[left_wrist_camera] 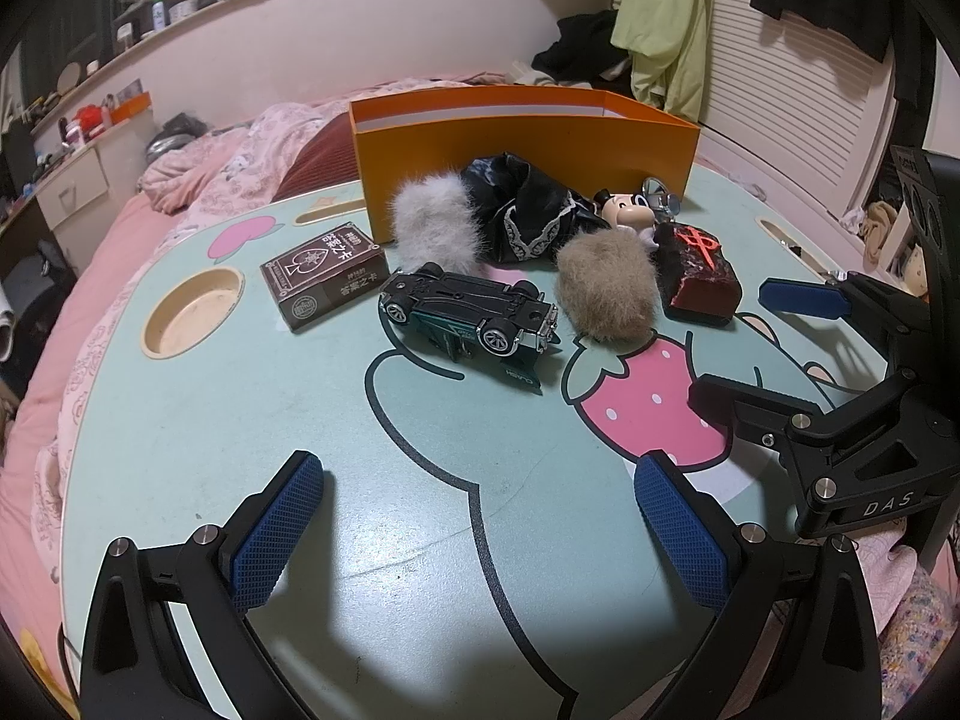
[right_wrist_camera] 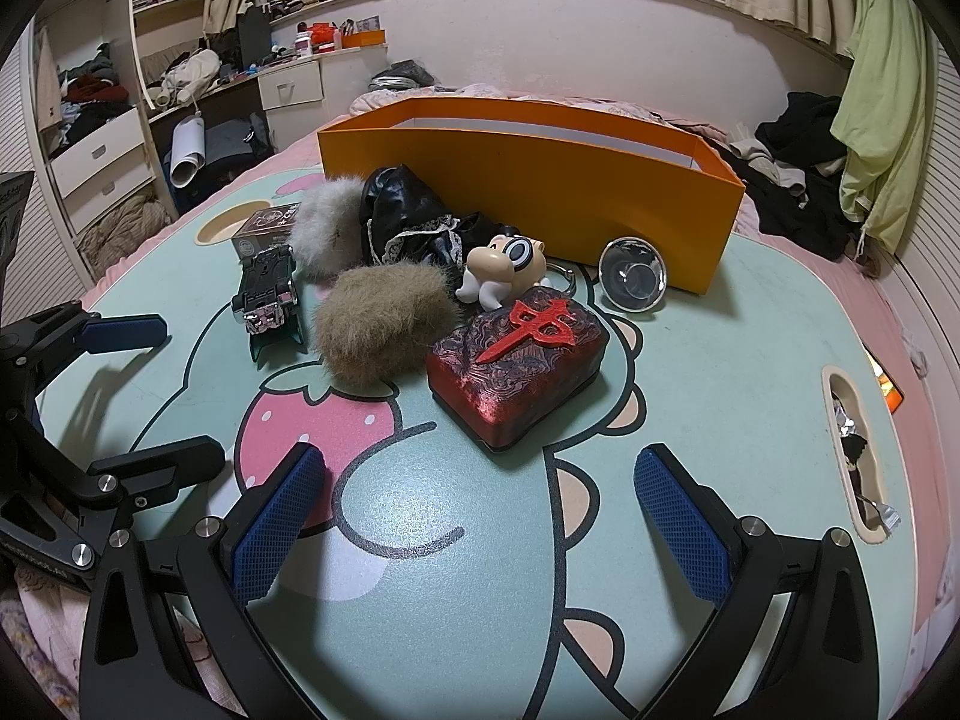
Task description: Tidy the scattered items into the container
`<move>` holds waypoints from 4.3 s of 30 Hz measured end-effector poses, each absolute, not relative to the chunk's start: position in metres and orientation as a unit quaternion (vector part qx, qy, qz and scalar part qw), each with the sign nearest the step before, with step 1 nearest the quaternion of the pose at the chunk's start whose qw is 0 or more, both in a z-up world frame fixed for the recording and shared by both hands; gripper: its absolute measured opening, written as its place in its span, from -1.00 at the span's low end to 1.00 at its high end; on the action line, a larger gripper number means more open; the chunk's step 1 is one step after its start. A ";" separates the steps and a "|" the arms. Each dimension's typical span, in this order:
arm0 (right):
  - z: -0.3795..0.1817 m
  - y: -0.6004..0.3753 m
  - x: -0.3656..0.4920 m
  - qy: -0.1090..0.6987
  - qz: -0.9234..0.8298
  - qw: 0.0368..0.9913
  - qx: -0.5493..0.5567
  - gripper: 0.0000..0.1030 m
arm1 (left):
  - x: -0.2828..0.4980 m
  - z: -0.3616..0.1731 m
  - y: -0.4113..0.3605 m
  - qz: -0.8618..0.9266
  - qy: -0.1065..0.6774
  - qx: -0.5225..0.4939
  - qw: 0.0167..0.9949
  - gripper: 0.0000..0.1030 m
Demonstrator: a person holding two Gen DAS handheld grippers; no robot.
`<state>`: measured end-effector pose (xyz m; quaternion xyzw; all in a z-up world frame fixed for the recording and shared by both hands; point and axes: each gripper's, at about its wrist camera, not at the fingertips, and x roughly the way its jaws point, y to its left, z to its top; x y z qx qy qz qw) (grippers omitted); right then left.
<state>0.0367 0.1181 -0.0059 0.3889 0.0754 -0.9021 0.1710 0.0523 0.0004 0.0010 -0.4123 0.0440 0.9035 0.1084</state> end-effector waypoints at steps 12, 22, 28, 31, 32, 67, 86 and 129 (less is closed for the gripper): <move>-0.006 0.118 0.037 0.075 -0.902 0.171 0.389 0.99 | 0.053 0.001 -0.001 0.904 0.044 -0.412 0.109 1.00; -0.006 0.117 0.037 0.075 -0.902 0.170 0.389 0.99 | 0.052 0.001 0.000 0.904 0.044 -0.412 0.109 1.00; -0.006 0.117 0.037 0.075 -0.902 0.170 0.389 0.99 | 0.052 0.001 0.001 0.904 0.044 -0.412 0.109 1.00; -0.006 0.117 0.037 0.075 -0.902 0.170 0.389 0.99 | 0.052 0.001 0.002 0.904 0.044 -0.412 0.110 1.00; -0.005 0.118 0.037 0.075 -0.902 0.170 0.389 0.99 | 0.052 0.001 0.002 0.904 0.043 -0.411 0.110 1.00; -0.005 0.117 0.040 0.077 -0.900 0.176 0.390 0.99 | -0.009 0.008 -0.013 0.885 -0.100 -0.436 0.131 -0.02; 0.005 0.112 0.048 0.136 -0.907 0.150 0.370 0.99 | 0.006 0.009 -0.011 0.887 -0.094 -0.417 0.177 -0.37; 0.047 0.147 0.034 0.015 -0.924 0.142 0.356 -0.21 | 0.027 0.059 -0.023 0.910 -0.105 -0.347 0.202 -0.37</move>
